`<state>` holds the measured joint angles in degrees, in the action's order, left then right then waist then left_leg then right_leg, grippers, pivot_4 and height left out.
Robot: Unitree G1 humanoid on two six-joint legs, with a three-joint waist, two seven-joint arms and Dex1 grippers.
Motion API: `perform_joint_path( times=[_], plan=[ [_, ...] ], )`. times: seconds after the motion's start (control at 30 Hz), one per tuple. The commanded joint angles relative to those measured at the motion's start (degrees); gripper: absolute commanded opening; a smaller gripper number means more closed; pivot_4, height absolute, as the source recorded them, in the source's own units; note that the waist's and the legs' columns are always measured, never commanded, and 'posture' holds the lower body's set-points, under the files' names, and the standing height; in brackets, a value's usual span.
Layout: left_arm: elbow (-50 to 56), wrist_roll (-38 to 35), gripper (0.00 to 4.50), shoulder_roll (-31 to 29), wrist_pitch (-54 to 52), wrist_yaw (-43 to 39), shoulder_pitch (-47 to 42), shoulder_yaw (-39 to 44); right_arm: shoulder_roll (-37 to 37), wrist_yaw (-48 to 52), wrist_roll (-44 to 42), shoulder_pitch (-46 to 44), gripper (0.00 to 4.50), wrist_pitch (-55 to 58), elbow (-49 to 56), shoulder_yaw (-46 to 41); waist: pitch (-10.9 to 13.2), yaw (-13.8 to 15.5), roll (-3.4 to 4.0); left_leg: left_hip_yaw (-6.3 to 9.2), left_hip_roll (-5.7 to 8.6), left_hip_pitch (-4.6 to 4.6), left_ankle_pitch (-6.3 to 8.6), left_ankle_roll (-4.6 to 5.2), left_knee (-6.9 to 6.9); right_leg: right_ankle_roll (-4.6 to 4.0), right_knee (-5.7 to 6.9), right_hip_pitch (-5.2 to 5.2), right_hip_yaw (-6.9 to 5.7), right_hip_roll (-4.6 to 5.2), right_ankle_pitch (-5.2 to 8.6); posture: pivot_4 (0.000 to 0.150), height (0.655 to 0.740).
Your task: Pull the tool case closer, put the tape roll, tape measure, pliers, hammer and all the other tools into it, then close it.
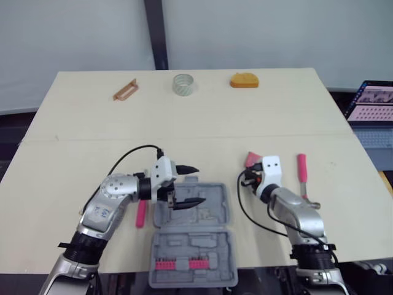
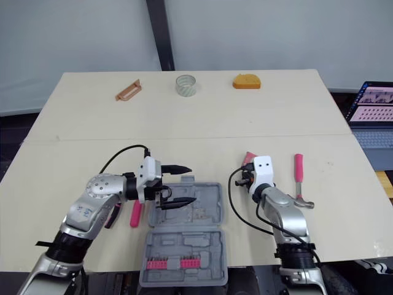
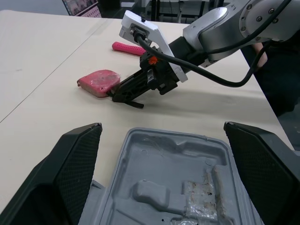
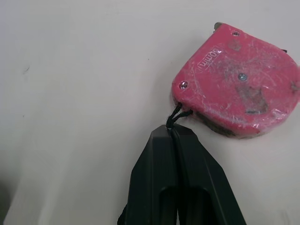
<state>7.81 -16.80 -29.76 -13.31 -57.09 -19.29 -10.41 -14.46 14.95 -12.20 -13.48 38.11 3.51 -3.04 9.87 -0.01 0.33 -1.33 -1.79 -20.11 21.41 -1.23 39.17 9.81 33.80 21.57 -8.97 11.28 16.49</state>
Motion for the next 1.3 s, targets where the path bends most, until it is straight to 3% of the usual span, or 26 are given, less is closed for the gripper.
perform_joint_path(
  times=[0.03,0.37,0.57,1.3],
  plan=[
    [1.54,0.66,4.5,-1.94,1.96,-2.8,1.5,-1.12,-3.4,3.18,-1.42,6.08,0.03,4.24,6.05,0.04,0.0,-0.01,0.0,0.0,0.0,0.0,0.0,0.0,-0.02,0.0,-0.02,0.0,0.0,0.0,0.0,0.15,0.74],
    [4.89,-0.27,4.5,-7.14,2.36,-9.42,6.07,-2.44,-12.54,10.19,-8.37,27.51,0.03,12.53,28.23,-0.1,0.0,0.49,0.0,0.0,0.0,-0.01,0.01,0.01,-0.03,0.0,-0.05,-0.01,0.01,0.0,0.0,0.15,0.74],
    [6.09,-0.12,4.5,-7.63,1.62,-10.61,7.38,-3.1,-14.79,11.55,-11.13,34.85,0.03,14.19,33.89,0.34,-0.03,1.08,-0.05,-0.01,0.0,0.0,0.01,0.01,0.0,-0.01,-0.06,-0.03,0.03,0.0,0.0,0.15,0.74],
    [8.08,0.34,4.5,-7.92,1.33,-9.88,8.64,-3.44,-17.6,11.62,-14.03,39.09,0.03,15.28,36.9,2.81,-0.03,1.43,-0.06,-0.01,0.0,0.0,0.01,0.01,-0.01,-0.01,-0.07,-0.03,0.03,0.0,0.01,0.15,0.74]
  ],
)
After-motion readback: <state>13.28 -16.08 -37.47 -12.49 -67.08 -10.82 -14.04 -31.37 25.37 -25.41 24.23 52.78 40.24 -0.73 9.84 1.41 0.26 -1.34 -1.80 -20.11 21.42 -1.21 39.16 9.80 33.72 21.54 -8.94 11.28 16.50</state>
